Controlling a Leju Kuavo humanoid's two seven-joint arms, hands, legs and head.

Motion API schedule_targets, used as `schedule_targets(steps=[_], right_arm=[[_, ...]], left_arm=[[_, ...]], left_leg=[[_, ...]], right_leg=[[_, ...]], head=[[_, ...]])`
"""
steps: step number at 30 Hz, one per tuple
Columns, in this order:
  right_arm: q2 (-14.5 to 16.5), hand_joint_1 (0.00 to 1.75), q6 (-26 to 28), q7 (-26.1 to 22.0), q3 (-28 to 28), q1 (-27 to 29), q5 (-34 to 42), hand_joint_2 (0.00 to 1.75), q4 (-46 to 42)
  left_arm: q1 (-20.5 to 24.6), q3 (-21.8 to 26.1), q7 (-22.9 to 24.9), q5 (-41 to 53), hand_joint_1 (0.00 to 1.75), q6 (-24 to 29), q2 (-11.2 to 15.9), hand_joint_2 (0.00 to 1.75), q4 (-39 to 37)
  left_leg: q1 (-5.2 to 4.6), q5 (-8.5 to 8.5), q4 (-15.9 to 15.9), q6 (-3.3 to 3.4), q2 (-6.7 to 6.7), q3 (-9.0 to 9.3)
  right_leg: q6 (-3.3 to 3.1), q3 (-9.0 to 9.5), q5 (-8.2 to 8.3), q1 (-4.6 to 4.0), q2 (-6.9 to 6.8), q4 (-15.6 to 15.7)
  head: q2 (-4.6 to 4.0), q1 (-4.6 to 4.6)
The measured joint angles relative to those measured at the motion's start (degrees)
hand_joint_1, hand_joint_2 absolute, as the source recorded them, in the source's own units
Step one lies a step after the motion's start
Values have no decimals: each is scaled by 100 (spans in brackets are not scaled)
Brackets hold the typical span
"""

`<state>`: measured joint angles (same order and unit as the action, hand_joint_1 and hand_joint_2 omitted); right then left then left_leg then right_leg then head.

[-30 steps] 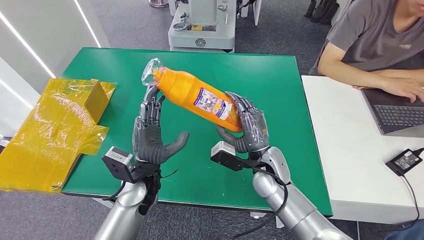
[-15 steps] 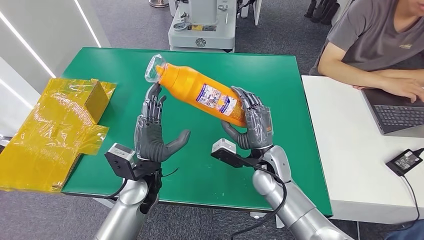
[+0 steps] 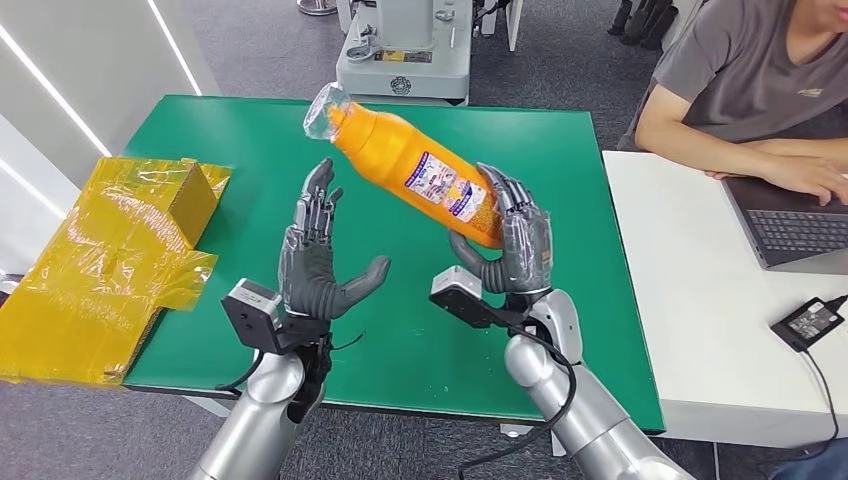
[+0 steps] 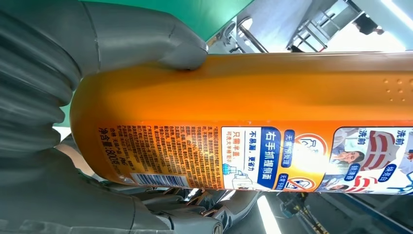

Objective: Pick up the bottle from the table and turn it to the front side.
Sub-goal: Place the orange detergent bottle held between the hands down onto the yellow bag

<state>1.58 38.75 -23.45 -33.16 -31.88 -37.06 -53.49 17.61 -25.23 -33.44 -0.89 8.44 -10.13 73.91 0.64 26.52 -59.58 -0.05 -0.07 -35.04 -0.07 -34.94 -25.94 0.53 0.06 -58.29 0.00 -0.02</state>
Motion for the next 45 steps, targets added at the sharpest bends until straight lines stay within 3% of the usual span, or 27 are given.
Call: schedule_targets(steps=[6, 16, 26, 34, 45], right_arm=[[2, 175, -49, 39, -114, 0, 164, 175, 42], [2, 175, -597, 120, -520, 1, 410, 175, 51], [-67, 175, -916, -112, -663, 1, 604, 175, -39], [-152, 175, -1027, -309, -910, 25, 526, 175, -120], [-330, 175, -1428, -227, -1035, 158, 293, 175, -303]], left_arm=[[59, -1, -2, -54, 0, 0, 7, 175, -49], [70, -1, -2, -101, 0, -20, 44, 175, -49], [72, 1, 11, -124, 0, -55, 77, 175, -49], [97, 1, 24, -128, 0, -90, 92, 175, -49], [71, 1, 51, -68, 0, -267, 90, 175, -46]], left_leg=[[0, 0, 0, 0, 0, -1], [0, 0, 1, 0, -1, -1], [0, 0, 0, 0, 0, 0], [0, 0, 0, 0, 0, 0], [0, 0, 0, 0, 0, -1]], right_leg=[[0, 0, 0, 0, 0, 0], [0, 0, 0, 0, -1, 0], [0, 0, 0, 0, -1, 0], [0, -1, 0, 0, 0, 0], [0, -1, 0, 0, 0, 1]], head=[[0, -1], [0, 0], [0, 0], [0, 1], [0, 1]])
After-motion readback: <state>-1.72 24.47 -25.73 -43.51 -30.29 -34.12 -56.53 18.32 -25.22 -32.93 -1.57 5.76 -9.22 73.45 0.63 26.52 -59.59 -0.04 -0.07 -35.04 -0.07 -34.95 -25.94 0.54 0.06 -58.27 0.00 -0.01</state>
